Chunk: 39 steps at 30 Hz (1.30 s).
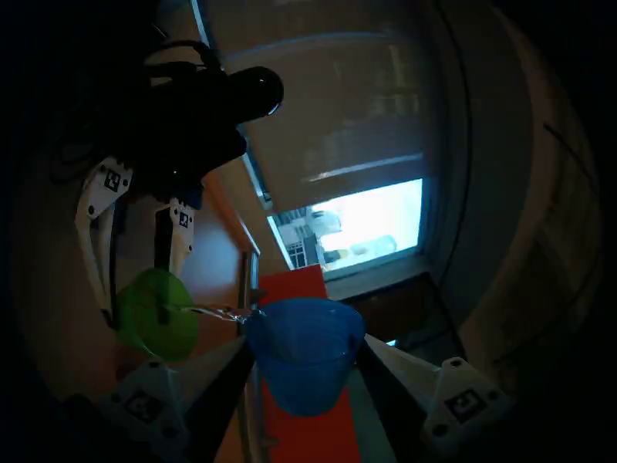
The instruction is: Pour water
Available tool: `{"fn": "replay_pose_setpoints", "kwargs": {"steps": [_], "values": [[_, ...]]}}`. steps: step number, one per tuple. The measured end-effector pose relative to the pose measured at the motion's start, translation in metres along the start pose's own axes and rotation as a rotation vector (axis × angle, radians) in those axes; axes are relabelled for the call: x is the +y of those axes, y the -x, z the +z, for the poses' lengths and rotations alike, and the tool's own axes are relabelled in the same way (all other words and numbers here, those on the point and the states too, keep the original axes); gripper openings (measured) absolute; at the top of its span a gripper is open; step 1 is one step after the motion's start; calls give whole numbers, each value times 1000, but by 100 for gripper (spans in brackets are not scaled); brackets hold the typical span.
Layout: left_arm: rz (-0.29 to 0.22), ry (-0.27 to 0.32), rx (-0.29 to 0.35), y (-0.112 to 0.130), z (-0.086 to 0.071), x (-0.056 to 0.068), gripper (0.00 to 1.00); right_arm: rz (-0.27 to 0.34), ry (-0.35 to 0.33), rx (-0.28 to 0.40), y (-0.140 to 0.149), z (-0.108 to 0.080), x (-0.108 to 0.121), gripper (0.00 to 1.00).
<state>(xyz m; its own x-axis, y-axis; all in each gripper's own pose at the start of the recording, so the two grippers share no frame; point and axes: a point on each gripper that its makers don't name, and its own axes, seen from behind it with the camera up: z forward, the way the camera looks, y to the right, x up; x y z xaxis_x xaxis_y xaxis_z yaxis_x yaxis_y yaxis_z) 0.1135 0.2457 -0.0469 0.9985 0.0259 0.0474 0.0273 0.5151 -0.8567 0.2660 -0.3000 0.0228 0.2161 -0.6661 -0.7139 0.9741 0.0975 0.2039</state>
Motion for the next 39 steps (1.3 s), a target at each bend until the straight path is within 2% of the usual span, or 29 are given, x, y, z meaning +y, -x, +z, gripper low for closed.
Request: {"fn": "replay_pose_setpoints", "kwargs": {"steps": [23, 39], "values": [[-1, -2, 2, 0, 0, 0, 79, -120, 32, 3, -8, 3, 12, 89], [-6, -2, 2, 3, -1, -2, 79, -174, 48, -3, -7, 4, 18, 89]]}}
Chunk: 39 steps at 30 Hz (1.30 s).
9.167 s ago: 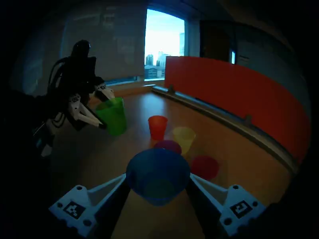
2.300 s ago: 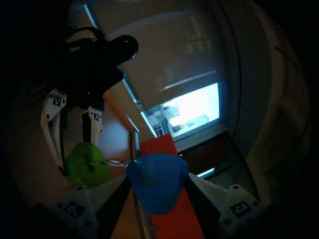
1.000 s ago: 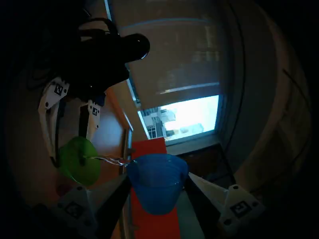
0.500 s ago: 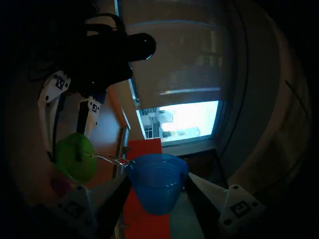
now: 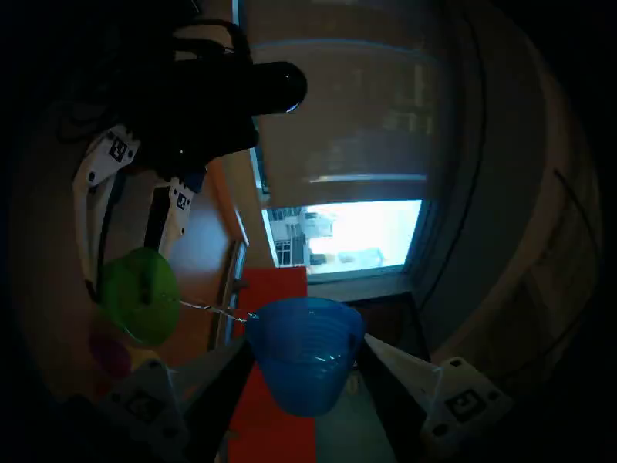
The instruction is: Pour water
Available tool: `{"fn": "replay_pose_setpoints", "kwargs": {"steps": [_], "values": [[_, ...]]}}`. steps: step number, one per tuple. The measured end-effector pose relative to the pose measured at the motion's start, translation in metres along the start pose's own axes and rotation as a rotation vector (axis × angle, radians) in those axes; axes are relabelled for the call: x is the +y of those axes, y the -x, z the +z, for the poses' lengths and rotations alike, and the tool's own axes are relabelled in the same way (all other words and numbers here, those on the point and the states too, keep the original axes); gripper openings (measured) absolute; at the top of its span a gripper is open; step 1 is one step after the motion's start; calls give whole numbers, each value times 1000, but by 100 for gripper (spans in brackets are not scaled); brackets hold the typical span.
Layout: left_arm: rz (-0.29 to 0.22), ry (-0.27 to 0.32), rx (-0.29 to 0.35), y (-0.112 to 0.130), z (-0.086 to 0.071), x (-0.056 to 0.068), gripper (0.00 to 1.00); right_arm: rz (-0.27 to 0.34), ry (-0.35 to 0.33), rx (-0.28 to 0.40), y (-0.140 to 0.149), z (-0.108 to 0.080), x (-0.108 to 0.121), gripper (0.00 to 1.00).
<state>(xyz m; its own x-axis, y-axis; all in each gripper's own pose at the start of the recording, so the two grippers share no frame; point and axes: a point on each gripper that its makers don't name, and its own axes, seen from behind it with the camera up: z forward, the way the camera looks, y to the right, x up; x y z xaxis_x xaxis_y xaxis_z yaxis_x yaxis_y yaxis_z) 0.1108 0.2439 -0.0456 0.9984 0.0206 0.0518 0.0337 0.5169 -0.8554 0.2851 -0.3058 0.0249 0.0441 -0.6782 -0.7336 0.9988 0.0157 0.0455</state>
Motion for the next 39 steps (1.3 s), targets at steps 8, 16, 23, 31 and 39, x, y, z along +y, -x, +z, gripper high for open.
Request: {"fn": "replay_pose_setpoints", "kwargs": {"steps": [8, 16, 23, 31, 39], "values": [[-7, -1, -2, 1, 0, -2, 79, -34, 5, 6, -3, 1, 2, 89], [-11, -2, 2, -1, 1, -2, 79, -61, 11, 5, -5, 1, 4, 89], [-12, -4, 3, -1, 0, -3, 79, -82, 16, 2, -4, 0, 6, 89], [-17, -7, 7, -2, 0, -5, 79, -94, 20, 10, -7, 0, 8, 89], [-19, -10, 9, -3, -1, -6, 79, -70, 19, 9, -7, 1, 5, 89]]}}
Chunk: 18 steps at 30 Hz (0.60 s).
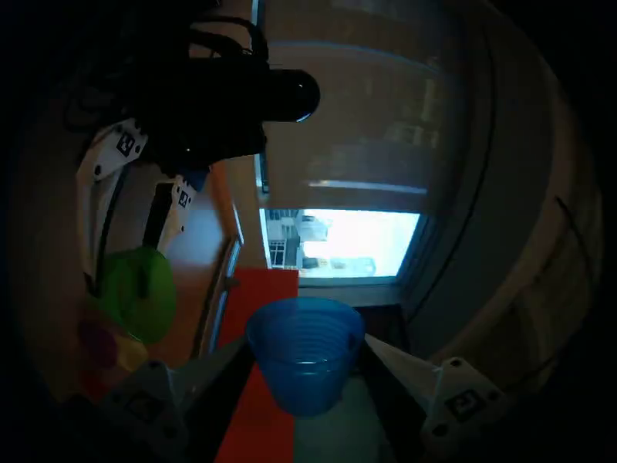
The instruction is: Pour water
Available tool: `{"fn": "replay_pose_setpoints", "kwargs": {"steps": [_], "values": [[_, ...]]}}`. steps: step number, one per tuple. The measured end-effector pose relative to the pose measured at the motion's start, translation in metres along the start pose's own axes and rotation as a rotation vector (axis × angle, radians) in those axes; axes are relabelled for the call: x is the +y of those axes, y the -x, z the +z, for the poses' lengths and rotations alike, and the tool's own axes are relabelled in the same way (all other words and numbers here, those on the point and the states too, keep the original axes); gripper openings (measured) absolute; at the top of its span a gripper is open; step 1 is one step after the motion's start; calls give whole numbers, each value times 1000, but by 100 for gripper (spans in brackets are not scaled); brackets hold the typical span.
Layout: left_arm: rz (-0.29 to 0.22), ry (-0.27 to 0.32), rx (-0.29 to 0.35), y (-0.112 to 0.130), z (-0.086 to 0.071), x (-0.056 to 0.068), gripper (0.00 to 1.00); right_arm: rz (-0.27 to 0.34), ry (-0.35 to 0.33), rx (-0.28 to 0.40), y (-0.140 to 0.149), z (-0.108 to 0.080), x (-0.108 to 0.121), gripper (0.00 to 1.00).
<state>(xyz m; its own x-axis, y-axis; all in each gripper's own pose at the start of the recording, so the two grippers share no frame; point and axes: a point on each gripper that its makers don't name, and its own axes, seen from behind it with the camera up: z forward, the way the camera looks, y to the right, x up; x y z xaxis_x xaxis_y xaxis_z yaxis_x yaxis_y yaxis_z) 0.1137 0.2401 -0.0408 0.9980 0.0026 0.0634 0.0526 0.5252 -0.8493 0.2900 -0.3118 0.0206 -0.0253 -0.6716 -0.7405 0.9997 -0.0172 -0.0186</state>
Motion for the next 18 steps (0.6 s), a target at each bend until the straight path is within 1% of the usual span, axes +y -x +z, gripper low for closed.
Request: {"fn": "replay_pose_setpoints", "kwargs": {"steps": [3, 6, 12, 18], "values": [[-1, -1, 0, 1, 0, 0, 79, 49, -5, -2, 2, 0, -4, 89], [-2, -1, -2, 2, -1, 0, 79, 133, -14, -6, 5, -2, -10, 89], [-3, -4, -4, 3, -1, -2, 79, 356, -26, -21, 14, -8, -23, 89], [-5, -7, -6, 3, -1, -4, 79, 599, -34, -55, 24, -14, -36, 89]]}}
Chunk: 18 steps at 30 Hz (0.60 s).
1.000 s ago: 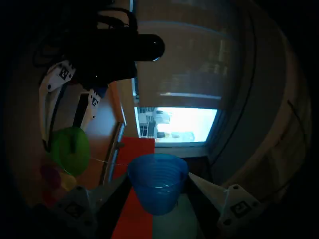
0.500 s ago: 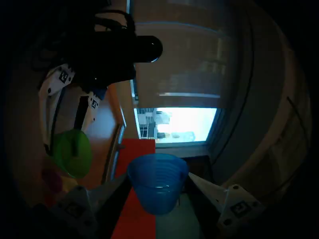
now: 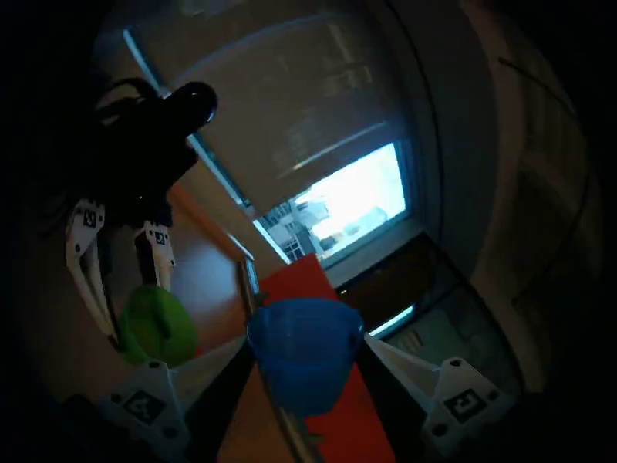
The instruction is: Pour water
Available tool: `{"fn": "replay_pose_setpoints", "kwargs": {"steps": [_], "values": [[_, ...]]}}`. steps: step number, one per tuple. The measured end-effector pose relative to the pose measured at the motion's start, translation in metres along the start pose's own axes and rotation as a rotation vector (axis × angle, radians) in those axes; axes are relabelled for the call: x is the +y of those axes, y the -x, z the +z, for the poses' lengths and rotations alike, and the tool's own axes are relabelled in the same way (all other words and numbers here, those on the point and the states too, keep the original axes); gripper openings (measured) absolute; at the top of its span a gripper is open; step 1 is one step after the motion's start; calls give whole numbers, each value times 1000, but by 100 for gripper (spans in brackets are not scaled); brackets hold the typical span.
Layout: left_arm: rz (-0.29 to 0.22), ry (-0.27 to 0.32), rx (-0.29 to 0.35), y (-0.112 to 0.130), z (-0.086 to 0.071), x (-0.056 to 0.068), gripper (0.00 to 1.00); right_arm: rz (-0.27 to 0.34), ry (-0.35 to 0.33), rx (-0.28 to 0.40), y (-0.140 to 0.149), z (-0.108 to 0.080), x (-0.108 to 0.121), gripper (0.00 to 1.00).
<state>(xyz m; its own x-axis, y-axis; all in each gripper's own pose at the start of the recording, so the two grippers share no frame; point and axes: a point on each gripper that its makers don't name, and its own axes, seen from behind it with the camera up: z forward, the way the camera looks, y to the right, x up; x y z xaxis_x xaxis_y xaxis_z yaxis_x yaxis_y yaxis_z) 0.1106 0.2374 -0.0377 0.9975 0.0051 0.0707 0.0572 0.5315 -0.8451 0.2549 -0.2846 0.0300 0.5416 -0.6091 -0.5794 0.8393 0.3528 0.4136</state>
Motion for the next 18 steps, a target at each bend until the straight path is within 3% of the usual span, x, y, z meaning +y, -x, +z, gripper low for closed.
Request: {"fn": "replay_pose_setpoints", "kwargs": {"steps": [13, 18], "values": [[6, -8, -16, 1, 0, -5, 79, 546, -60, -6, 9, -13, -20, 88], [10, -13, -24, 1, 0, -7, 79, 692, -92, 3, 9, -19, -26, 89]]}}
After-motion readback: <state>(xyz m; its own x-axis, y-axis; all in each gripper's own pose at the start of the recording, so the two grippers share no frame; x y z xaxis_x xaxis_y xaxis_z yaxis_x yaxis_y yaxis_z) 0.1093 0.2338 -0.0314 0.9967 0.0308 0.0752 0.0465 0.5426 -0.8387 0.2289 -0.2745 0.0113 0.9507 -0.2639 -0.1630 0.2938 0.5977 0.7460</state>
